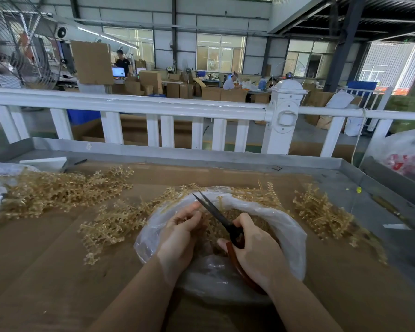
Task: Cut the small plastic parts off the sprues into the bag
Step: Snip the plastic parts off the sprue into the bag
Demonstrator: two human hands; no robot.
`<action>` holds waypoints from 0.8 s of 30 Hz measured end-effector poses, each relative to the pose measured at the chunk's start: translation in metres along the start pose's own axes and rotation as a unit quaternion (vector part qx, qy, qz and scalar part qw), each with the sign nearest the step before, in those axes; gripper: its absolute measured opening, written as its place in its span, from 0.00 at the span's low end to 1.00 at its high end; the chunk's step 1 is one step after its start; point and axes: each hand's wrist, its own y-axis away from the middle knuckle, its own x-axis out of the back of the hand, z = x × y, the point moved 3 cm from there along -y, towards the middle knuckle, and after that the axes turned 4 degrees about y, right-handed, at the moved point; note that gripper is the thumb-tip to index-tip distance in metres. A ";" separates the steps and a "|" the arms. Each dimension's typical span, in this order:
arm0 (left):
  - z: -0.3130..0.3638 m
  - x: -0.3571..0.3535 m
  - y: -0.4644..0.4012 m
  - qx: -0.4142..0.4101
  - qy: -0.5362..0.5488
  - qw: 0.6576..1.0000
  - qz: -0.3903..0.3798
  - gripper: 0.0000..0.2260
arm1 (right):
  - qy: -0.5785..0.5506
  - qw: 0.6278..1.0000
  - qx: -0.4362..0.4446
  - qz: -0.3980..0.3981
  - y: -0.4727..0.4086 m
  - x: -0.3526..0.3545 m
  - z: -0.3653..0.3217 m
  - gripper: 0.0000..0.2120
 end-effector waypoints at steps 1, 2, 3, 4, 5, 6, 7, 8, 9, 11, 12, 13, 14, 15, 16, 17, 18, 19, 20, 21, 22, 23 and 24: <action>0.001 -0.001 0.001 0.001 0.005 1.000 -0.009 0.16 | 0.000 1.000 0.000 -0.001 0.000 0.000 0.000 0.14; 0.001 -0.002 0.001 0.003 0.014 1.000 -0.016 0.17 | -0.001 1.000 0.000 -0.001 0.000 0.000 0.000 0.14; 0.001 -0.003 0.003 0.003 0.021 1.000 -0.018 0.19 | -0.003 1.000 0.000 -0.002 0.000 0.001 0.000 0.14; 0.001 -0.004 0.004 0.000 0.025 1.000 -0.010 0.20 | -0.005 1.000 0.000 -0.003 0.000 0.002 0.000 0.14; 0.001 -0.003 0.005 -0.004 0.025 1.000 0.003 0.19 | -0.008 1.000 0.001 -0.004 0.001 0.002 0.000 0.14; 0.001 -0.003 0.005 -0.009 0.025 0.999 0.017 0.18 | -0.012 1.000 0.001 -0.006 0.001 0.002 0.000 0.14; 0.001 -0.003 0.004 -0.013 0.024 0.999 0.026 0.17 | -0.016 1.000 0.000 -0.008 0.001 0.002 0.001 0.14; 0.000 -0.002 0.004 -0.015 0.020 0.999 0.032 0.15 | -0.020 1.000 -0.001 -0.010 0.001 0.003 0.001 0.14; 0.000 -0.002 0.004 -0.015 0.016 0.999 0.034 0.12 | -0.024 1.000 -0.003 -0.012 0.001 0.003 0.001 0.14; 0.000 -0.002 0.004 -0.014 0.012 0.999 0.031 0.08 | -0.028 0.999 -0.005 -0.018 0.001 0.003 0.001 0.15; 0.001 -0.002 0.005 -0.016 0.012 0.999 0.032 0.06 | -0.027 0.999 -0.003 -0.021 0.001 0.003 0.001 0.15; 0.001 -0.002 0.005 -0.018 0.015 0.999 0.034 0.05 | -0.022 1.000 0.000 -0.021 0.001 0.003 0.001 0.15; 0.002 -0.002 0.005 -0.018 0.018 0.999 0.037 0.06 | -0.012 1.000 0.004 -0.021 0.002 0.003 0.001 0.15; 0.002 -0.003 0.005 -0.016 0.020 0.999 0.041 0.08 | 0.003 1.000 0.008 -0.019 0.002 0.002 0.000 0.15; 0.002 -0.003 0.005 -0.014 0.019 0.998 0.050 0.08 | 0.020 1.000 0.013 -0.016 0.003 0.001 0.000 0.15; 0.002 -0.004 0.005 -0.013 0.017 0.998 0.058 0.07 | 0.037 0.999 0.019 -0.012 0.004 0.000 -0.001 0.15; 0.002 -0.004 0.005 -0.015 0.016 0.998 0.066 0.08 | 0.050 0.998 0.025 -0.007 0.004 -0.001 -0.002 0.16; 0.002 -0.004 0.005 -0.016 0.016 0.997 0.073 0.09 | 0.061 0.998 0.030 -0.001 0.005 -0.003 -0.003 0.16; 0.003 -0.004 0.004 -0.015 0.016 0.997 0.078 0.10 | 0.070 0.997 0.034 0.004 0.005 -0.004 -0.004 0.17; 0.003 -0.004 0.005 -0.013 0.019 0.997 0.080 0.11 | 0.079 0.996 0.038 0.008 0.005 -0.005 -0.005 0.19; 0.003 -0.004 0.005 -0.009 0.023 0.997 0.080 0.11 | 0.086 0.995 0.041 0.010 0.005 -0.006 -0.005 0.20; 0.003 -0.004 0.005 -0.005 0.027 0.996 0.079 0.11 | 0.090 0.995 0.045 0.012 0.004 -0.007 -0.005 0.21; 0.004 -0.004 0.005 -0.002 0.028 0.996 0.080 0.11 | 0.092 0.995 0.047 0.013 0.004 -0.007 -0.006 0.21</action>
